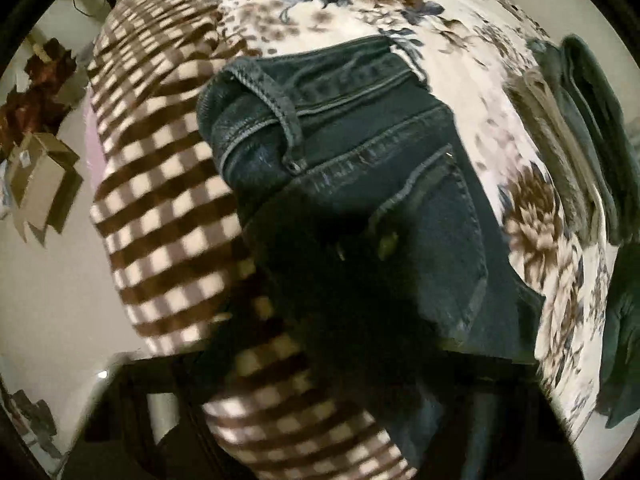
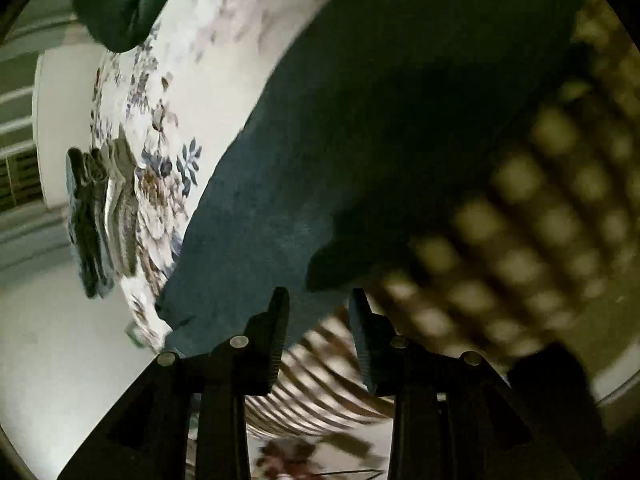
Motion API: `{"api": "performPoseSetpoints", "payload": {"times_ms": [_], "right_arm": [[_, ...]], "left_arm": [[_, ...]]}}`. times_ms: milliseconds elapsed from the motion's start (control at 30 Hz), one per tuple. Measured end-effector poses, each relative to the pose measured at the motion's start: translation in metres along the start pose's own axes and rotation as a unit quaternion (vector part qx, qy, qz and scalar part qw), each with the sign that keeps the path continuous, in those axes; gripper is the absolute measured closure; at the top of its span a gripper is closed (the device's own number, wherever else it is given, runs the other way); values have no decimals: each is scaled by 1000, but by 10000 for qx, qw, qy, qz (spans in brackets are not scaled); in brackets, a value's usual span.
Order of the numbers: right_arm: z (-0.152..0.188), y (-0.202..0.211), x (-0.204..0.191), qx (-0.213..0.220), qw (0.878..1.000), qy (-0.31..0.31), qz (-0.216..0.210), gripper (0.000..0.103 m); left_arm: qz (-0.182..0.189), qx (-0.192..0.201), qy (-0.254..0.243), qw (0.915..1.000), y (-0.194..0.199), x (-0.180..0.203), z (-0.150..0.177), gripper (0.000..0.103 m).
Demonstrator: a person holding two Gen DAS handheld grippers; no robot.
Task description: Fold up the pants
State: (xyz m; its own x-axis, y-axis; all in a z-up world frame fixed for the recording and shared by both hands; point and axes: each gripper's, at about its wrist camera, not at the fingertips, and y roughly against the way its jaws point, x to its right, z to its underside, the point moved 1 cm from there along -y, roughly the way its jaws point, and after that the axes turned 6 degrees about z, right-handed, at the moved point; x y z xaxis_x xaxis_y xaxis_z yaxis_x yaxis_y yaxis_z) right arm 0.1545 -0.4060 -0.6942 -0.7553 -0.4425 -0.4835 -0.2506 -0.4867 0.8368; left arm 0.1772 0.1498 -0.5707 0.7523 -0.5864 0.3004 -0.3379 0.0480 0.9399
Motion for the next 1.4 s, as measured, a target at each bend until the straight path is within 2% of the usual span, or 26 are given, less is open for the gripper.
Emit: {"api": "performPoseSetpoints", "payload": {"times_ms": [33,67,133,200,300,367,400,433,467,533,567,633,733,800,867,900,967,1033,1067,1100,1133,1167,1200,1267,1333,1400], "right_arm": [[0,-4,-2,124,9999,-34,23,76],[1,-5,-5,260,9996,12,141,97],[0,-5,-12,364,9980,203,477,101],[1,-5,-10,248,9940,420,978,101],[1,-6,-19,-102,9844,979,1461,99],[3,2,-40,-268,9764,1240,1750,91],[7,8,-62,-408,9725,1489,1744,88],[11,12,-81,-462,9704,1696,1655,78],[16,15,-103,-475,9684,1901,1544,63],[29,3,-164,-640,9634,2357,1105,44],[33,-13,-191,-828,9593,2536,924,43],[49,-64,-254,-1236,9420,3032,728,42],[72,-150,-322,-1879,9143,3541,573,42],[77,-210,-349,-2266,9024,3585,756,42],[77,-244,-358,-2414,9026,3419,1012,42],[76,-259,-361,-2494,9021,3346,1097,43],[72,-259,-367,-2211,9054,3437,1148,82],[62,-244,-374,-1856,9102,3538,1088,101],[56,-234,-375,-1694,9157,3512,968,103],[42,-221,-385,-1249,9227,3521,950,103],[29,-212,-389,-1044,9275,3478,891,103],[15,-212,-392,-1069,9338,3319,799,103],[5,-219,-391,-1462,9363,3106,735,103],[5,-226,-393,-2013,9230,3201,717,102],[18,-223,-396,-2098,8970,3760,998,96],[34,-223,-391,-2226,8735,4183,1116,70]], "left_arm": [[0,-6,-15,10000,-2,-2,-1,79],[34,23,-32,10000,-1,-4,-2,85],[129,57,-56,9999,3,-10,-2,87],[155,8,57,9999,5,-26,-3,88],[17,-84,250,9997,7,-52,-3,88],[78,-129,202,9997,13,-58,-3,85],[91,-138,154,9997,17,-58,-3,85],[117,-110,76,9998,24,-57,-2,85],[139,-60,-5,9999,31,-54,-2,85],[250,82,-115,9996,44,-50,-3,83],[319,178,-103,9993,49,-49,-5,82],[524,342,30,9980,54,-48,-13,80],[509,418,230,9976,44,-50,-29,76],[419,334,331,9980,33,-53,-35,75],[348,186,410,9984,23,-58,-39,75],[346,135,416,9984,20,-59,-40,75],[340,83,376,9987,17,-60,-40,75],[358,32,281,9990,17,-60,-40,75],[362,-6,215,9991,17,-60,-41,75],[356,-30,182,9992,18,-61,-40,75],[372,-41,128,9992,18,-60,-41,75],[378,-64,69,9992,19,-60,-41,75],[366,-106,22,9993,18,-60,-41,75],[348,-189,-68,9992,21,-60,-39,75],[256,-276,-174,9991,25,-62,-36,75],[211,-250,-286,9991,31,-65,-31,75]]}}
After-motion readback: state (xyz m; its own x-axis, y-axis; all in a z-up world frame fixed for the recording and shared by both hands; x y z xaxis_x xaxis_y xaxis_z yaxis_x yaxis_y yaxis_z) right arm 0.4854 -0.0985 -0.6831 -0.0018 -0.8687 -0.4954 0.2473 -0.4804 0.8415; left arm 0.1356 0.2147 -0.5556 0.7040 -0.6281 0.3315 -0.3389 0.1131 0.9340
